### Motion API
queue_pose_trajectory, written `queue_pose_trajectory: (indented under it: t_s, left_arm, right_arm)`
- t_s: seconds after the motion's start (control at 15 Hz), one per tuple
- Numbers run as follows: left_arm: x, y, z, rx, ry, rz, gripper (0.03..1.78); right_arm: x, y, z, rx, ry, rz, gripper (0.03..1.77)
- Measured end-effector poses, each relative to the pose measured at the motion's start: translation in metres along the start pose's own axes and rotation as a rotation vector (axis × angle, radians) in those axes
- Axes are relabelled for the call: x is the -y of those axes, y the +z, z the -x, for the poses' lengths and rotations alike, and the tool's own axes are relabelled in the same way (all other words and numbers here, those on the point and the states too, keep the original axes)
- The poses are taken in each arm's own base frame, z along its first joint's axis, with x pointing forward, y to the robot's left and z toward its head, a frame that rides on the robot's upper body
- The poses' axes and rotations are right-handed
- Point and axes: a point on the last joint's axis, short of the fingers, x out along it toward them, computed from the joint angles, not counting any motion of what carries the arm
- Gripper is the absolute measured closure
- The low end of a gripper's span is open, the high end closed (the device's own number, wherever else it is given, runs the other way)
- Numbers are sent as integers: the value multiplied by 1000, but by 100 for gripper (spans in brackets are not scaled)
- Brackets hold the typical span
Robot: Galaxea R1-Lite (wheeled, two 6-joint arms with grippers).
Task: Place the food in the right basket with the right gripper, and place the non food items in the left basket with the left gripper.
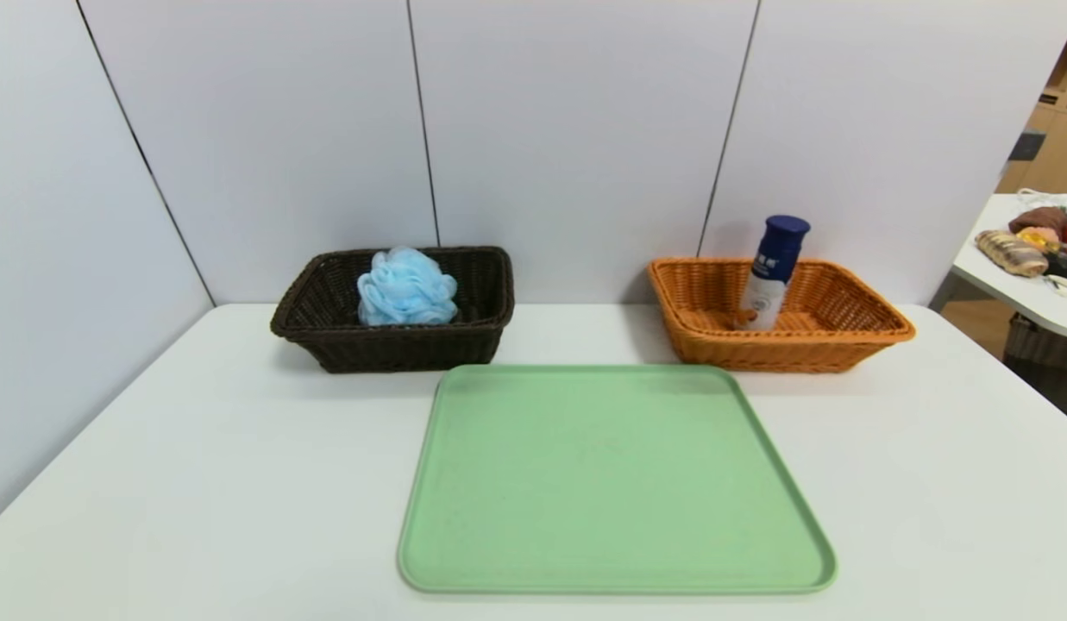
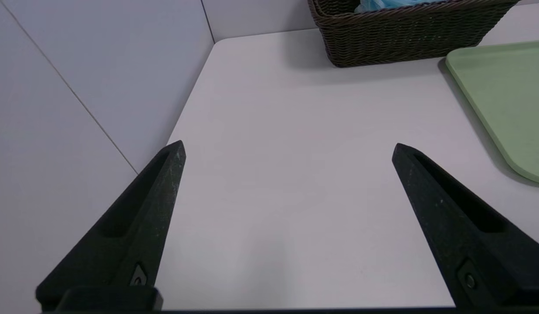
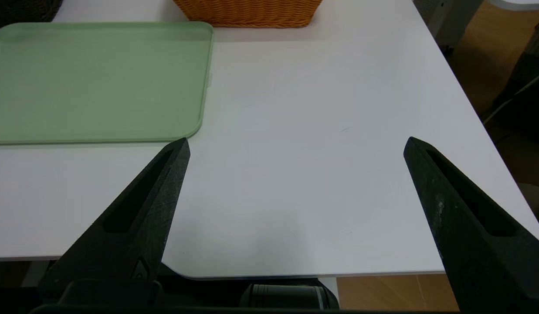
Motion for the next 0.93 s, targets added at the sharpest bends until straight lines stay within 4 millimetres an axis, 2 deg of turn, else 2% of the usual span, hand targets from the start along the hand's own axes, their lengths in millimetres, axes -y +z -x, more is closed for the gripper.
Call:
queue_pose_trajectory:
  t_s: [0.27, 0.53, 0.73, 0.93]
  left_arm:
    - [3, -15, 6, 36, -68, -2, 12]
    - [3, -20, 10, 67, -75, 0, 12]
    - [3, -24, 15, 105, -75, 2, 12]
    - [3, -23, 18, 171, -64, 12, 12]
  right_arm:
    - [6, -10, 10, -23, 53, 49, 11]
    - [6, -25, 15, 11, 64, 51, 11]
    - [5, -39, 15, 131, 57, 61, 11]
    - [5, -43, 18, 266, 50, 62, 11]
